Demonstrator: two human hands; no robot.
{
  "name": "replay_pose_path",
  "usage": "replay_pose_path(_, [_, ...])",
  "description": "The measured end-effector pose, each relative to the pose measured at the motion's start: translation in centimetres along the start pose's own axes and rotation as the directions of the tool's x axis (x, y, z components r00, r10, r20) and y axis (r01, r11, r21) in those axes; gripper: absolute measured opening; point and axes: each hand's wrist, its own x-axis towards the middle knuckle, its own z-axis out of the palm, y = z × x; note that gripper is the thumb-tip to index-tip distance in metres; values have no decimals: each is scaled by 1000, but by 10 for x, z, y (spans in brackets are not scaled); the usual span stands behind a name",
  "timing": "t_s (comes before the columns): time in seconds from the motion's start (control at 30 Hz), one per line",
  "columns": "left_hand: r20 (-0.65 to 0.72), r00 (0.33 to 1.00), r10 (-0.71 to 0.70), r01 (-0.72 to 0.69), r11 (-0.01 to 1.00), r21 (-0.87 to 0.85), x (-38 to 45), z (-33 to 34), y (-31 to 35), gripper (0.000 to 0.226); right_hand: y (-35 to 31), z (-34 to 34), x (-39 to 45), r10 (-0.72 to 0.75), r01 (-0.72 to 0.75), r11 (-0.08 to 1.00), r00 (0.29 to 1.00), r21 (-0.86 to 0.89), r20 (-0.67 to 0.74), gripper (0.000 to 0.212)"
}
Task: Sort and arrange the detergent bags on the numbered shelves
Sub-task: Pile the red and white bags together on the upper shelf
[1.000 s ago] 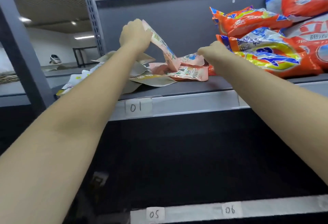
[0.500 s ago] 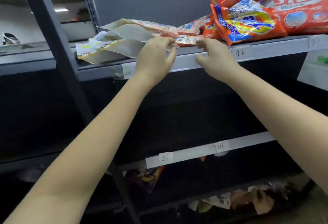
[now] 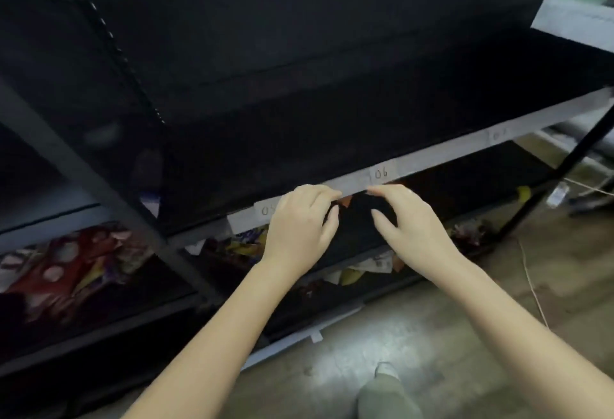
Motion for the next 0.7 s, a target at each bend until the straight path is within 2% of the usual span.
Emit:
replay_pose_path(0.17, [252, 961, -114, 114, 993, 17, -19, 91, -22, 27, 85, 57, -3, 215, -218, 976, 969, 4, 125, 41])
replay_pose_path(0.33, [419, 875, -245, 224, 970, 100, -18, 188, -56, 33, 166, 115, 31, 316, -320, 947, 930, -13, 187, 40])
replay_pose_path(0.47, [486, 819, -306, 264, 952, 155, -9, 269, -90, 35, 224, 168, 73, 316, -310, 949, 921, -62, 226, 41])
replay_pose_path(0.6, [406, 855, -323, 239, 940, 244, -7, 338, -125, 33, 266, 218, 120, 279, -270, 960, 916, -72, 288, 41])
replay_pose_path(0.7, [385, 860, -336, 247, 933, 263, -1, 380, -147, 33, 288, 250, 149, 247, -241, 969, 930, -54, 273, 38])
